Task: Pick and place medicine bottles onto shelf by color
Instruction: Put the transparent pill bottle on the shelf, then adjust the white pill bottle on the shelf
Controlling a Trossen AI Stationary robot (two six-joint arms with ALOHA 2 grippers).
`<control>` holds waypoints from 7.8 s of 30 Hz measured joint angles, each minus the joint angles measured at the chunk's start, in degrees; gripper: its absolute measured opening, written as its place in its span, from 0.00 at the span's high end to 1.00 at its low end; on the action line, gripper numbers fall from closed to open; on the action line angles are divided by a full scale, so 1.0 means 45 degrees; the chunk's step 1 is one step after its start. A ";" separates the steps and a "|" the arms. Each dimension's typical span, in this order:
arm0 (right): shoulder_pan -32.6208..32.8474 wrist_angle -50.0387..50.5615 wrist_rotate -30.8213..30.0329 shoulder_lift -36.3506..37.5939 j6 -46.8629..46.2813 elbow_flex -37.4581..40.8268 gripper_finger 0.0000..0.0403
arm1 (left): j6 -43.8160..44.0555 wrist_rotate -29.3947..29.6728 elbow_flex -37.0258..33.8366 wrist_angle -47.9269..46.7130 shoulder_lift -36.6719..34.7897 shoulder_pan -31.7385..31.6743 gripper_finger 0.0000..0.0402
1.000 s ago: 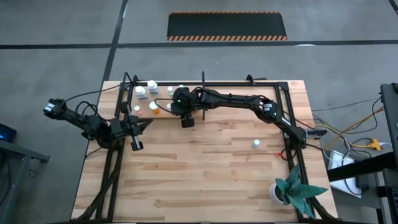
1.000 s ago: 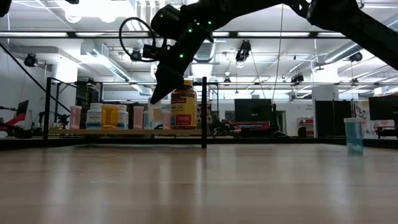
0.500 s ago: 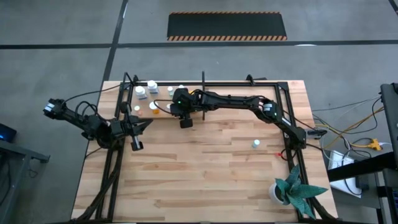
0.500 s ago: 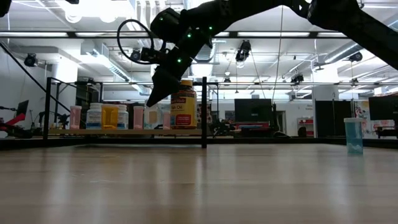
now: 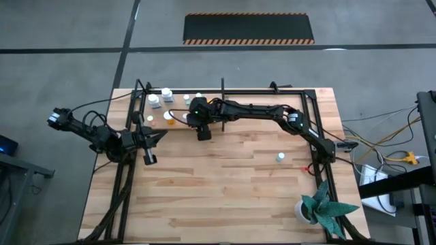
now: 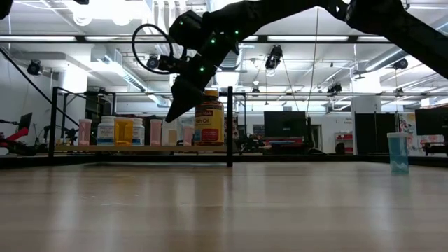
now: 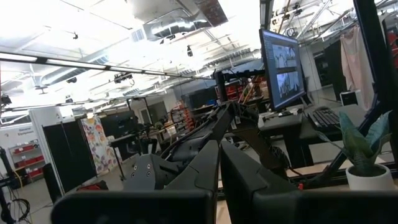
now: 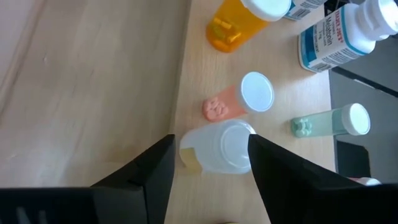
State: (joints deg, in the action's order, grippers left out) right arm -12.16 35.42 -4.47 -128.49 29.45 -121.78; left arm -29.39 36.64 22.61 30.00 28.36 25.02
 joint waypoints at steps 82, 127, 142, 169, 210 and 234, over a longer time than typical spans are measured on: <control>0.4619 -0.1665 0.1083 1.1531 -0.3521 1.2959 0.92 | -0.1271 -0.5362 0.9719 -2.0792 1.1477 -1.7067 1.00; 0.4618 -0.1744 0.1078 1.1531 -0.3551 1.2972 0.92 | -0.1564 -0.4056 0.9690 -2.0104 1.1453 -1.7922 1.00; 0.4619 -0.1747 0.1073 1.1531 -0.3551 1.2978 0.92 | -0.1564 -0.3920 0.9690 -2.0094 1.1453 -1.8073 1.00; 0.4614 -0.1744 0.1076 1.1531 -0.3549 1.2988 0.92 | -0.1554 -0.5064 0.9680 -2.0633 1.1608 -1.7893 1.00; 0.4615 -0.2110 0.1010 1.1531 -0.3551 1.3168 0.92 | -0.1576 -0.2501 0.9894 -1.9831 1.1266 -1.7966 1.00; 0.4614 -0.2078 0.1015 1.1531 -0.3745 1.3177 0.92 | -0.0744 -0.3121 0.9802 -1.9189 1.1990 -1.7976 1.00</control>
State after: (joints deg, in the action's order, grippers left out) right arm 8.60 26.06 0.10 -76.60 12.60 -62.48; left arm -32.74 22.60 66.72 -56.35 82.32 -55.88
